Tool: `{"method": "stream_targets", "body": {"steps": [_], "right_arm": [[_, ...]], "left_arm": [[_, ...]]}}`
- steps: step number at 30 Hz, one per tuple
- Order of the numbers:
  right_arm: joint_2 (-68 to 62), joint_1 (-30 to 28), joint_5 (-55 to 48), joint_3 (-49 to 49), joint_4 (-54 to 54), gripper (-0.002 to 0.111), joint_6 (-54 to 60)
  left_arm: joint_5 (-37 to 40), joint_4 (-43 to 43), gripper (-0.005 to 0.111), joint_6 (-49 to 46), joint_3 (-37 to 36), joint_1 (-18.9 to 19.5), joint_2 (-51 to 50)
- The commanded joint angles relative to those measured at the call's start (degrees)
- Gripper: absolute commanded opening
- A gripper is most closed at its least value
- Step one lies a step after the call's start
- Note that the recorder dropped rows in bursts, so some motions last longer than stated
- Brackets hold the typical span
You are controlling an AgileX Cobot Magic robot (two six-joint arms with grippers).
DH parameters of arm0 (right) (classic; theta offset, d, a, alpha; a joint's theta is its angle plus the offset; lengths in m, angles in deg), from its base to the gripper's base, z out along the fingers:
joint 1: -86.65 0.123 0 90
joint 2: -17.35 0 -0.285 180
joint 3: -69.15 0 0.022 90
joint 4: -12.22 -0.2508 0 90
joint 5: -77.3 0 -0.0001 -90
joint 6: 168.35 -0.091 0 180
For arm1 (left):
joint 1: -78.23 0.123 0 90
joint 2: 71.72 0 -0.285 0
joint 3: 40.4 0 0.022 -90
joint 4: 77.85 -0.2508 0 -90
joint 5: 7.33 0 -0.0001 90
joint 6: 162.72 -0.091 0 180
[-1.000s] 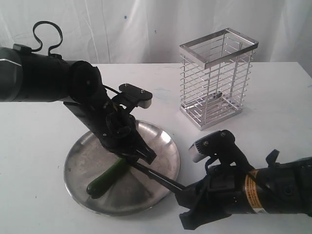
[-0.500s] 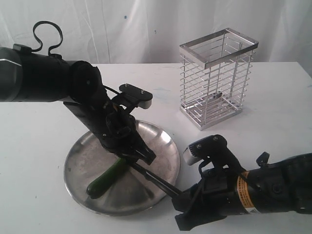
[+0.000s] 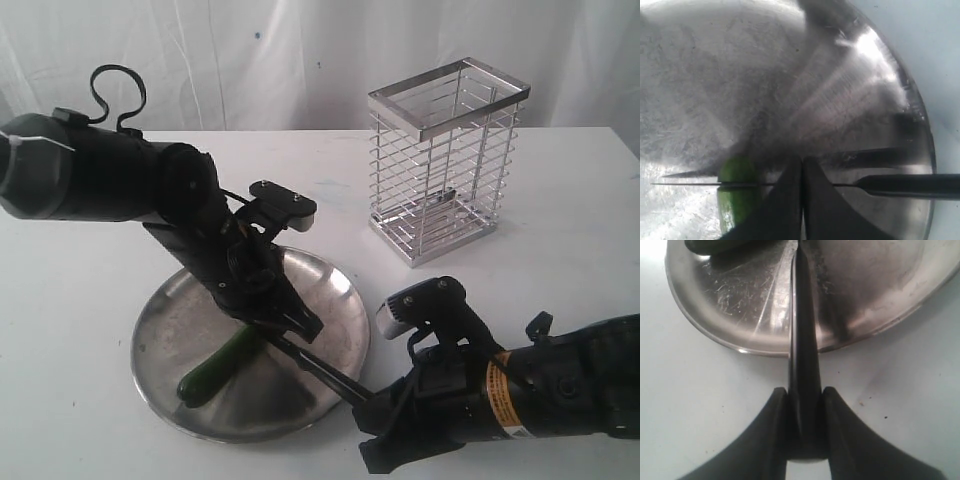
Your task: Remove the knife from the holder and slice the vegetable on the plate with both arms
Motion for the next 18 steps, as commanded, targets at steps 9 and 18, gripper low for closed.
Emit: {"method": "stream_targets", "body": {"steps": [9, 18], "right_arm": [[-0.06, 0.05, 0.2, -0.36, 0.78, 0.0, -0.69], [-0.06, 0.05, -1.52, -0.36, 0.78, 0.0, -0.69]], "left_arm": [[1.32, -1.56, 0.0, -0.29, -0.21, -0.14, -3.55], [2.17, -4.23, 0.0, -0.29, -0.21, -0.14, 6.04]]}}
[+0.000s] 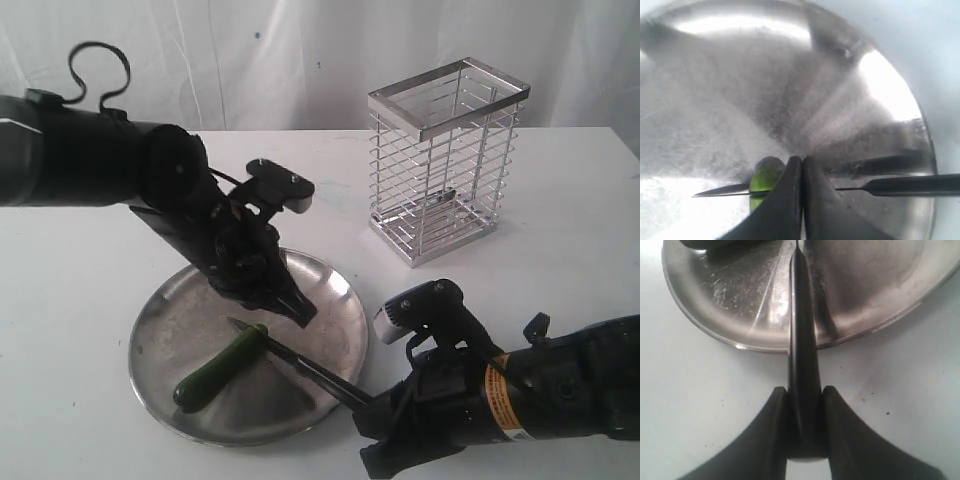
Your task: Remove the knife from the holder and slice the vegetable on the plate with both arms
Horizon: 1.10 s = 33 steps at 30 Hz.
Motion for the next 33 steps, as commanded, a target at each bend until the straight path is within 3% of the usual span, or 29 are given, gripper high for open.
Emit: {"method": "stream_targets", "body": {"steps": [1, 11, 17, 21, 33], "right_arm": [[0.06, 0.05, -1.32, -0.36, -0.48, 0.0, -0.42], [0.06, 0.05, -0.99, -0.36, -0.48, 0.0, -0.42], [0.06, 0.05, -0.99, -0.36, -0.48, 0.0, -0.42], [0.06, 0.05, -0.99, -0.47, -0.48, 0.0, -0.42], [0.06, 0.05, -1.85, -0.94, -0.34, 0.0, -0.42]], "left_arm": [[3.06, -0.98, 0.0, -0.17, -0.34, -0.14, 3.26], [4.15, -0.64, 0.0, -0.06, -0.56, -0.14, 0.78], [-2.05, 1.31, 0.0, -0.06, -4.56, -0.14, -3.09], [-1.72, 0.76, 0.0, -0.44, -6.7, -0.14, -5.42], [1.02, -5.29, 0.002, 0.05, -4.88, -0.14, 6.29]]}}
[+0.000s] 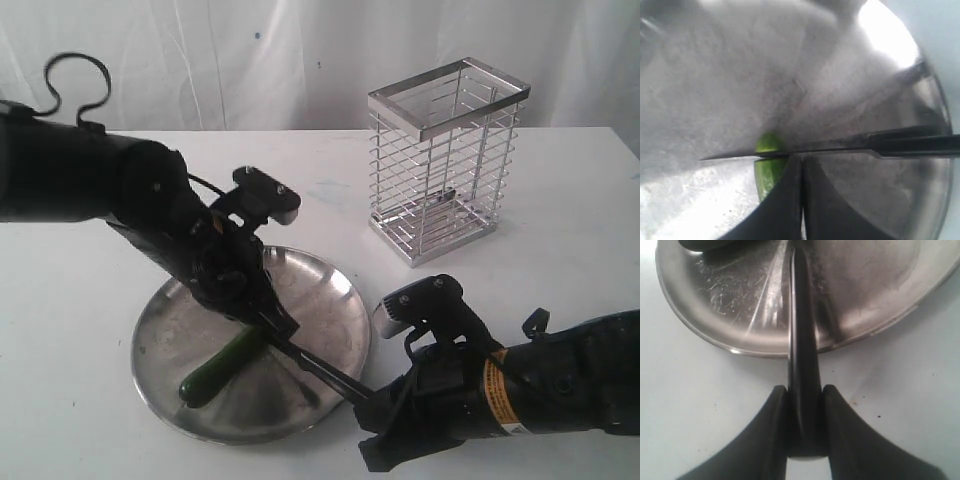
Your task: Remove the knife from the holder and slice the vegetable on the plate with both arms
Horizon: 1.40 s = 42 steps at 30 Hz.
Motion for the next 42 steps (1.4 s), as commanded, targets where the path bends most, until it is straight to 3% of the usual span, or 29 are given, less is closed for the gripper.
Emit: {"method": "stream_targets", "body": {"steps": [1, 6, 9, 15, 22, 34, 42], "right_arm": [[0.32, 0.05, -1.42, -0.35, -0.2, 0.0, -0.22], [0.32, 0.05, -2.17, -0.35, -0.2, 0.0, -0.22], [0.32, 0.05, -2.17, -0.35, -0.2, 0.0, -0.22], [0.32, 0.05, -0.97, -0.35, -0.2, 0.0, -0.58], [0.32, 0.05, -0.94, -0.35, -0.2, 0.0, -0.58], [0.32, 0.05, -0.94, -0.35, 4.31, 0.0, -3.7], [0.32, 0.05, -1.08, -0.35, 6.39, 0.0, -5.74]], "left_arm": [[5.17, -4.26, 0.007, 0.4, 0.03, -0.14, 3.18], [6.2, -8.37, 0.036, 2.95, -4.31, -0.14, 1.53], [3.23, -8.37, 0.045, 3.07, -7.19, -0.14, 0.26], [-2.1, -8.37, 0.045, 4.02, -9.42, -0.14, -0.22], [-3.11, -8.37, 0.045, 4.25, -9.42, -0.14, -0.22], [-6.48, -8.37, 0.025, 8.28, -9.42, -0.14, -5.44], [-6.94, -8.73, 0.024, 10.46, -7.27, 1.32, -5.44]]}}
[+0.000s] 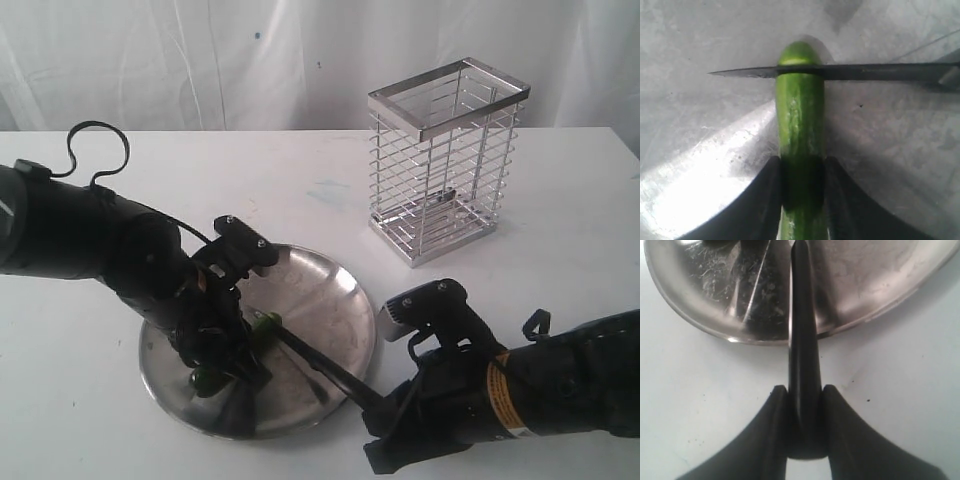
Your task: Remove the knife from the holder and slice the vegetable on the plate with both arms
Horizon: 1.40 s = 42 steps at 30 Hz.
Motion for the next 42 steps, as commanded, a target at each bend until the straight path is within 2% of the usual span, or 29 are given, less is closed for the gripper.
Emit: {"method": "stream_targets", "body": {"steps": [1, 9, 13, 22, 26, 34, 42], "right_arm": [[0.32, 0.05, 0.54, -0.35, 1.61, 0.0, -0.73], [0.32, 0.05, 0.19, -0.35, 3.96, 0.0, -2.76], [0.32, 0.05, -0.94, -0.59, 3.84, 0.0, -2.76], [0.44, 0.05, -3.14, -2.79, 3.84, 0.0, -3.15], [0.44, 0.05, -2.75, -5.06, 3.84, 0.0, -3.57], [0.33, 0.05, -0.87, -6.43, 7.94, 0.0, -7.44], [0.33, 0.05, 0.51, -6.43, 8.12, 0.0, -7.84]], "left_arm": [[0.35, -0.04, 0.024, 2.23, 0.93, 1.84, -2.34], [2.53, 0.31, 0.024, 2.66, 1.86, 7.86, -2.34], [3.92, 0.31, 0.024, 2.23, 1.86, 7.59, -2.34], [5.64, -0.04, 0.024, 0.67, 1.86, 3.85, -1.3], [7.62, -0.16, 0.024, 0.28, 1.86, 3.85, 1.45], [8.94, -0.41, 0.051, -0.75, 1.86, 3.85, 8.77], [8.71, -0.55, 0.053, -0.75, 1.76, 3.85, 9.61]]}}
